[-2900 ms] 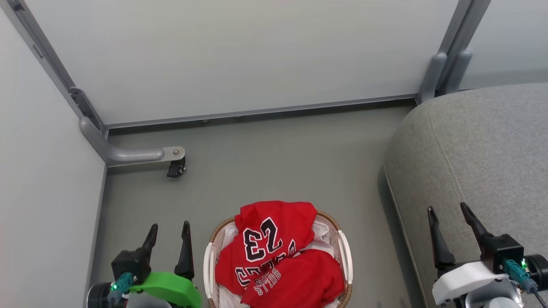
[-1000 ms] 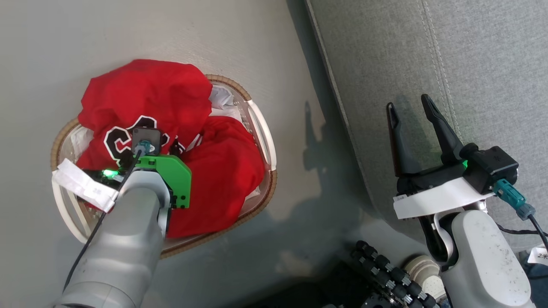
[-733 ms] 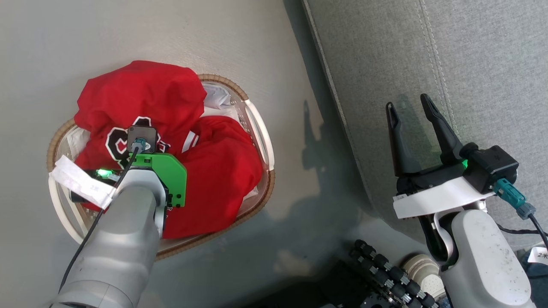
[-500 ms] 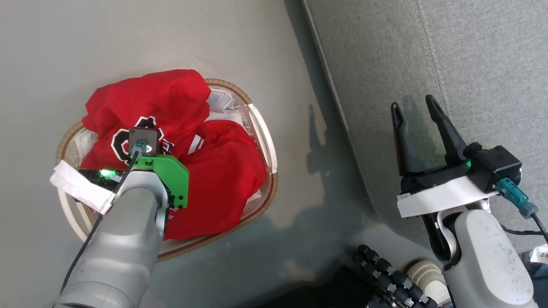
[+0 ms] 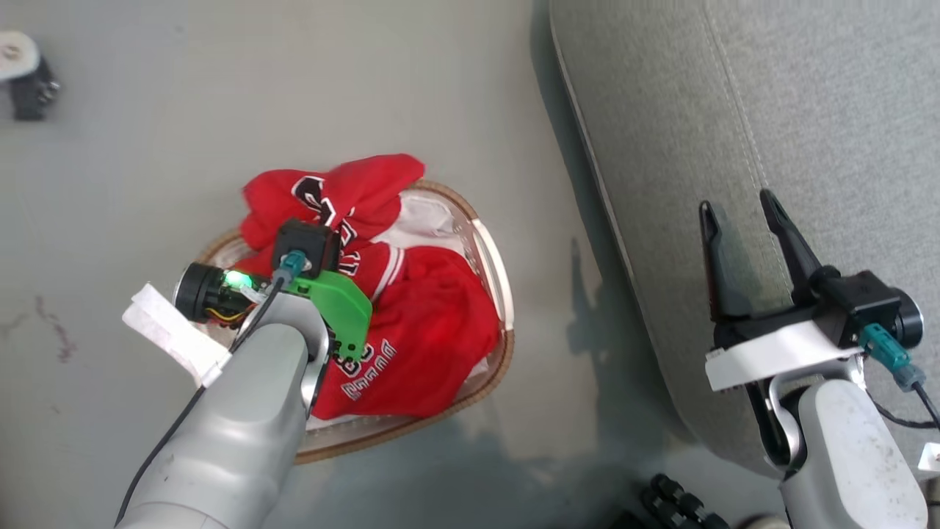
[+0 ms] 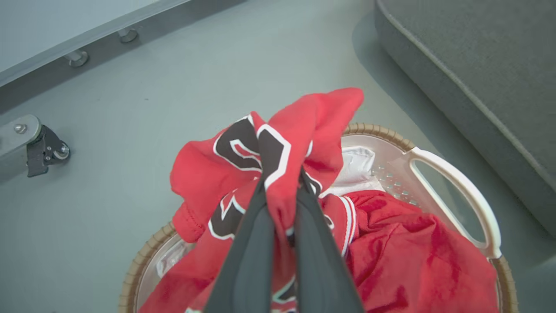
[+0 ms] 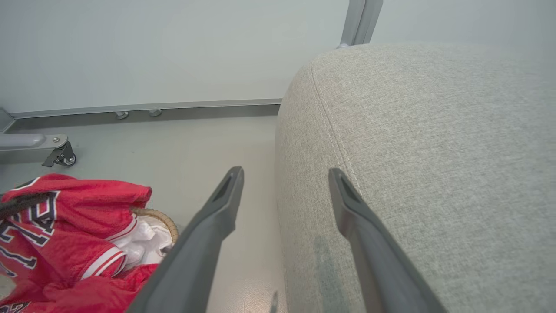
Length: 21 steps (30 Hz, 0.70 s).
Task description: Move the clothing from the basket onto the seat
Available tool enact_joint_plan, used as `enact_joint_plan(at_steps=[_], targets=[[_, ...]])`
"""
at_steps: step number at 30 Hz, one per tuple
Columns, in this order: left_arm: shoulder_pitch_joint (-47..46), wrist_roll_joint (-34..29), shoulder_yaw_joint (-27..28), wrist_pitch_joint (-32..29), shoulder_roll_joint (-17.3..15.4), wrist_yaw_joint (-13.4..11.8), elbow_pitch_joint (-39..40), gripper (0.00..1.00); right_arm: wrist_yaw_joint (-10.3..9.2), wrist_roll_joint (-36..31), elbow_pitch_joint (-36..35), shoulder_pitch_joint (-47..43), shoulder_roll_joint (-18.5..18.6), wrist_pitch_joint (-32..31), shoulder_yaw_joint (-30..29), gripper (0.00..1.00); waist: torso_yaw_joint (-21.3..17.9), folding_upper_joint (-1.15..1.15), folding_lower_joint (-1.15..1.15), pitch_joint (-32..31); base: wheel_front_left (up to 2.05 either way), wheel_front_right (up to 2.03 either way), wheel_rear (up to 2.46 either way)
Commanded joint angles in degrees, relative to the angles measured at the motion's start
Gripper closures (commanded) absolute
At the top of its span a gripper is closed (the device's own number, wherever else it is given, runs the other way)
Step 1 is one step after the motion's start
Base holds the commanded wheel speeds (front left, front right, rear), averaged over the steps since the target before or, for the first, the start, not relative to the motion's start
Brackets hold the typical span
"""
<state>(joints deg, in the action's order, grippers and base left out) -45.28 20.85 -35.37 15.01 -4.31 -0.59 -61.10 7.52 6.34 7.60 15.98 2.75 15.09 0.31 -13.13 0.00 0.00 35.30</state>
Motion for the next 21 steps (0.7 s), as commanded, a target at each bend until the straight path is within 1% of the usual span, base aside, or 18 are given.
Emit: enact_joint_plan(at_steps=[1, 7, 13, 21], targets=[[1.52, -0.73, -0.26, 0.2, -0.75, 0.41, 1.3, 1.0, -0.06, -0.86, 0.3, -1.34, 0.26, 0.12, -0.43, 0.0, 4.72, 0.0, 0.0, -7.11, 0.0, 0.0, 0.0], [2.6, -3.88, -1.77, 0.21, -3.14, 2.1, 8.92, 1.0, -0.06, -3.45, 1.24, -5.28, 0.27, 0.12, -1.93, 0.0, 7.97, 0.0, 0.0, -15.91, 0.0, 0.0, 0.0], [0.15, -6.55, -3.7, 0.22, -5.59, 4.3, 14.4, 1.0, -0.06, -5.22, 2.14, -9.31, 0.27, 0.12, -2.64, 0.0, 10.41, 0.0, 0.0, -24.15, 0.0, 0.0, 0.0], [-5.52, -6.98, -4.63, -0.11, -8.99, 6.69, 19.48, 1.0, -0.06, -6.05, 2.84, -13.02, 0.26, 0.12, -0.82, 0.0, 11.15, 0.0, 0.0, -32.81, 0.0, 0.0, 0.0]])
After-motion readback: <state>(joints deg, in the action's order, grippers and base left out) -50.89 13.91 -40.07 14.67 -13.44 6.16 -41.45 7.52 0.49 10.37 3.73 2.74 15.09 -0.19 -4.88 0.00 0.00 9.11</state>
